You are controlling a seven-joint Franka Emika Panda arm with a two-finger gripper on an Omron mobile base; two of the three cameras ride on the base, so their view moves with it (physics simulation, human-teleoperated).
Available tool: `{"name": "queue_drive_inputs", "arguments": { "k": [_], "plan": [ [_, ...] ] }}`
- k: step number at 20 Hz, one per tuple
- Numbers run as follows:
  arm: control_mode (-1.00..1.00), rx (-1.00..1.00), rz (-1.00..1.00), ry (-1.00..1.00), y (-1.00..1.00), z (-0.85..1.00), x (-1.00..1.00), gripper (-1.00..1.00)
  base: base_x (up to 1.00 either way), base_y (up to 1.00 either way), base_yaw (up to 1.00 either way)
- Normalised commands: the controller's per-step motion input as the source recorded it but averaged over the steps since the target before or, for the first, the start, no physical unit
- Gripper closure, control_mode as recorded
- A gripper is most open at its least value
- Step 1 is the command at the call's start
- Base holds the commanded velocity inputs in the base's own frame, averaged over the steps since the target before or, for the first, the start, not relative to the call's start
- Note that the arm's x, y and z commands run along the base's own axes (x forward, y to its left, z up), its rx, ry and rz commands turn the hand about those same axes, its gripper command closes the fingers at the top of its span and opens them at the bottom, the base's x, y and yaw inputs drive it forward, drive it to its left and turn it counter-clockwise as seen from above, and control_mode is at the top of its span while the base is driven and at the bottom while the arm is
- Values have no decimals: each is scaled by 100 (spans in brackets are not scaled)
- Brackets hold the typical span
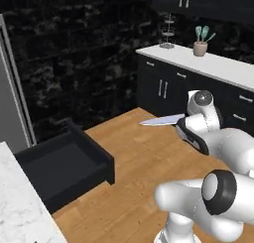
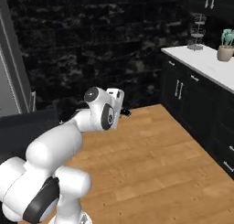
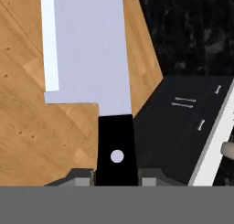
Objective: Pick up the knife from the drawer and place it on the cutting board. Then place the meat from the plate to the cutting board.
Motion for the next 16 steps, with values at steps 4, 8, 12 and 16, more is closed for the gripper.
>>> {"name": "queue_drive_inputs", "arguments": {
  "k": [4, 8, 12, 16],
  "plan": [
    [100, 0, 0, 0, 0, 0, 0, 100, 0, 0, -100],
    [100, 0, 0, 0, 0, 0, 0, 100, 0, 0, -100],
    [100, 0, 0, 0, 0, 0, 0, 100, 0, 0, -100],
    [100, 0, 0, 0, 0, 0, 0, 100, 0, 0, -100]
  ]
}}
